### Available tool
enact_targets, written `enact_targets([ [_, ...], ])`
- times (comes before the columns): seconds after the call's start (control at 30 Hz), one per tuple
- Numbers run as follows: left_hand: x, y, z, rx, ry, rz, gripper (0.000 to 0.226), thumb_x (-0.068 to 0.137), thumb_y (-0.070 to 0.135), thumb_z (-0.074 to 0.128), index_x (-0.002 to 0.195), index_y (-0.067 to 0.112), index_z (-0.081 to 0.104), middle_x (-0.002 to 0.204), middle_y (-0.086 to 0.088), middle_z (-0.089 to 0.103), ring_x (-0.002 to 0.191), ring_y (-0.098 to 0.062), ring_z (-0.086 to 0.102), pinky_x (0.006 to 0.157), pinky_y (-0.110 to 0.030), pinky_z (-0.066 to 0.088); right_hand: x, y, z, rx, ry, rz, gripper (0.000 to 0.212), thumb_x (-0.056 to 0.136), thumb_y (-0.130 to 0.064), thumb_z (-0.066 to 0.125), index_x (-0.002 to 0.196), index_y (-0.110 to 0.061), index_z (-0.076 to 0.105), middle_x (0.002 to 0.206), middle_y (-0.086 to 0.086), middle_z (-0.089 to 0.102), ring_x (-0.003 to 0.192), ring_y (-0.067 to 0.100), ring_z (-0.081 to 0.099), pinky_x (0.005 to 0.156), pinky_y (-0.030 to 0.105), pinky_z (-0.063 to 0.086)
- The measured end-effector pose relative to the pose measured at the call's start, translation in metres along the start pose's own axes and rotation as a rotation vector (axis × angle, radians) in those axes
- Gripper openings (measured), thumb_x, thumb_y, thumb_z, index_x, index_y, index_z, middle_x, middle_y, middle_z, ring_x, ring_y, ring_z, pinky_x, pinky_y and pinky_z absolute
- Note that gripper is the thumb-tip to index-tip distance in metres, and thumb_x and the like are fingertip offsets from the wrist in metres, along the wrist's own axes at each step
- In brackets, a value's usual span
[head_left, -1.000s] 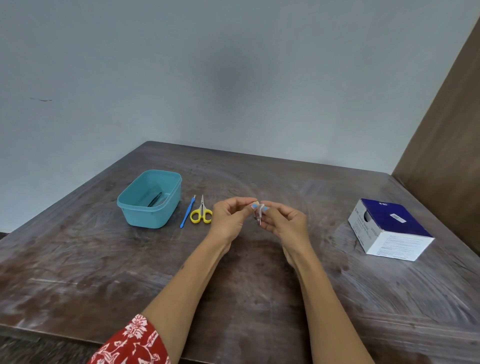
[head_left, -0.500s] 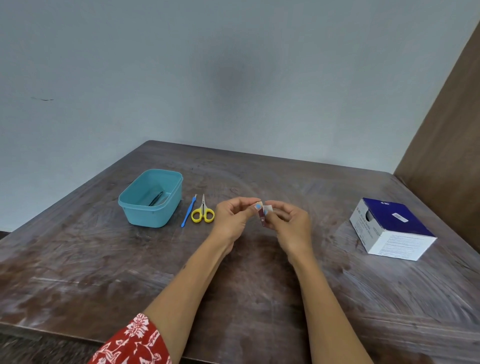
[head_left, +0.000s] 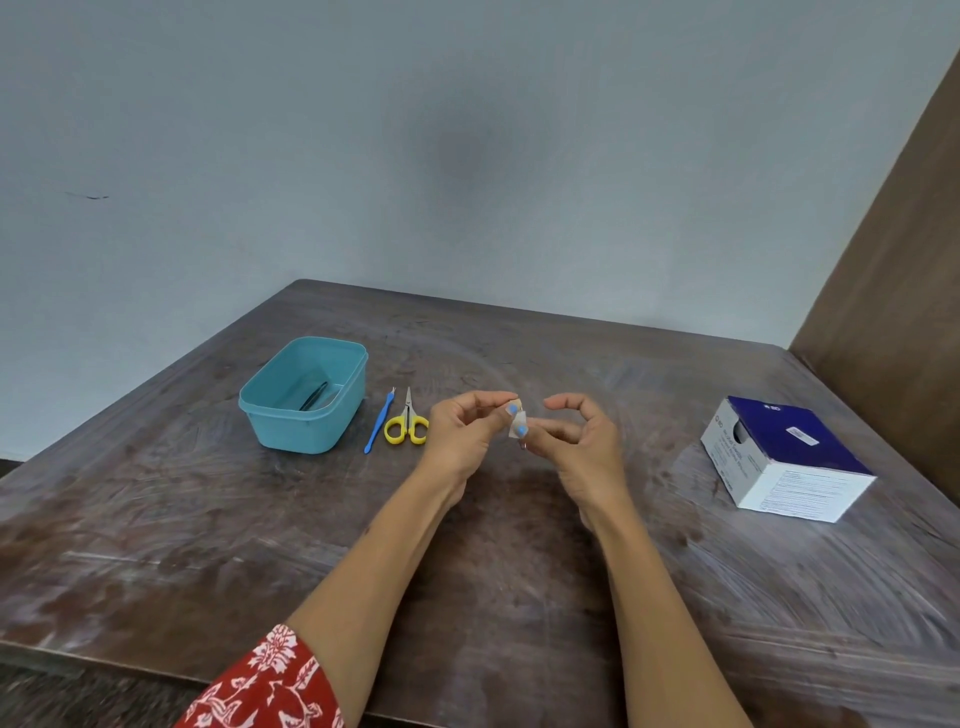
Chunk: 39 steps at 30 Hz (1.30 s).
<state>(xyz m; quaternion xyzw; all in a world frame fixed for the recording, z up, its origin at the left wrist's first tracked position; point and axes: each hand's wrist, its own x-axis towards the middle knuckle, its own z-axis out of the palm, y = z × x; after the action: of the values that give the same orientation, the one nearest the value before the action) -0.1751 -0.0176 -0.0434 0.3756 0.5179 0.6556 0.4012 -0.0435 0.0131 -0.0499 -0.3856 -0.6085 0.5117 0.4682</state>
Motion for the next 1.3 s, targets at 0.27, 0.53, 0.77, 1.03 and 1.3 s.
enact_targets([
  [0.27, -0.0024, 0.0029, 0.0013, 0.005, -0.007, -0.016, 0.017, 0.083, 0.007, 0.065, 0.099, 0.004, 0.068, 0.077, 0.001, 0.065, 0.047, 0.01, 0.054, 0.043, -0.003, 0.038, 0.0028, 0.0032, -0.0004, 0.039, 0.017, 0.028, 0.043, 0.071, -0.012, 0.08, 0.102, -0.02, 0.051, 0.078, 0.004, 0.076, 0.082, 0.021, 0.072, 0.089, 0.047, 0.053],
  [0.53, -0.0026, 0.0035, -0.0002, -0.009, 0.006, -0.011, 0.018, 0.084, 0.005, 0.063, 0.1, -0.001, 0.067, 0.075, -0.002, 0.065, 0.047, 0.008, 0.056, 0.043, -0.004, 0.037, 0.0032, 0.004, 0.0009, 0.108, -0.014, 0.076, 0.04, 0.073, -0.001, 0.076, 0.101, -0.014, 0.051, 0.073, 0.009, 0.074, 0.075, 0.022, 0.072, 0.067, 0.031, 0.058],
  [0.77, -0.0028, 0.0024, 0.0015, 0.024, 0.009, -0.02, 0.011, 0.083, 0.007, 0.065, 0.094, 0.005, 0.068, 0.076, 0.0, 0.066, 0.053, 0.008, 0.057, 0.045, -0.004, 0.038, 0.0028, 0.0034, 0.0011, 0.126, -0.014, 0.086, 0.04, 0.074, -0.001, 0.076, 0.1, -0.016, 0.05, 0.072, 0.008, 0.074, 0.071, 0.02, 0.072, 0.063, 0.03, 0.059],
  [1.03, -0.0065, 0.0058, 0.0043, 0.014, -0.016, -0.02, 0.023, 0.083, 0.008, 0.065, 0.103, -0.004, 0.066, 0.048, 0.015, 0.062, 0.041, 0.009, 0.05, 0.042, -0.002, 0.035, 0.0025, 0.0002, 0.0032, 0.179, 0.027, 0.04, 0.039, 0.075, 0.0, 0.075, 0.095, -0.019, 0.048, 0.068, 0.006, 0.073, 0.066, 0.019, 0.07, 0.062, 0.028, 0.058],
  [1.3, -0.008, 0.0071, 0.0038, 0.045, 0.004, 0.009, 0.025, 0.084, 0.006, 0.064, 0.105, -0.007, 0.065, 0.11, -0.038, 0.056, 0.039, 0.007, 0.048, 0.052, -0.005, 0.048, 0.0022, 0.002, 0.0029, 0.161, -0.03, 0.123, 0.04, 0.072, 0.003, 0.076, 0.098, -0.013, 0.05, 0.065, 0.007, 0.072, 0.064, 0.02, 0.07, 0.062, 0.031, 0.06],
])
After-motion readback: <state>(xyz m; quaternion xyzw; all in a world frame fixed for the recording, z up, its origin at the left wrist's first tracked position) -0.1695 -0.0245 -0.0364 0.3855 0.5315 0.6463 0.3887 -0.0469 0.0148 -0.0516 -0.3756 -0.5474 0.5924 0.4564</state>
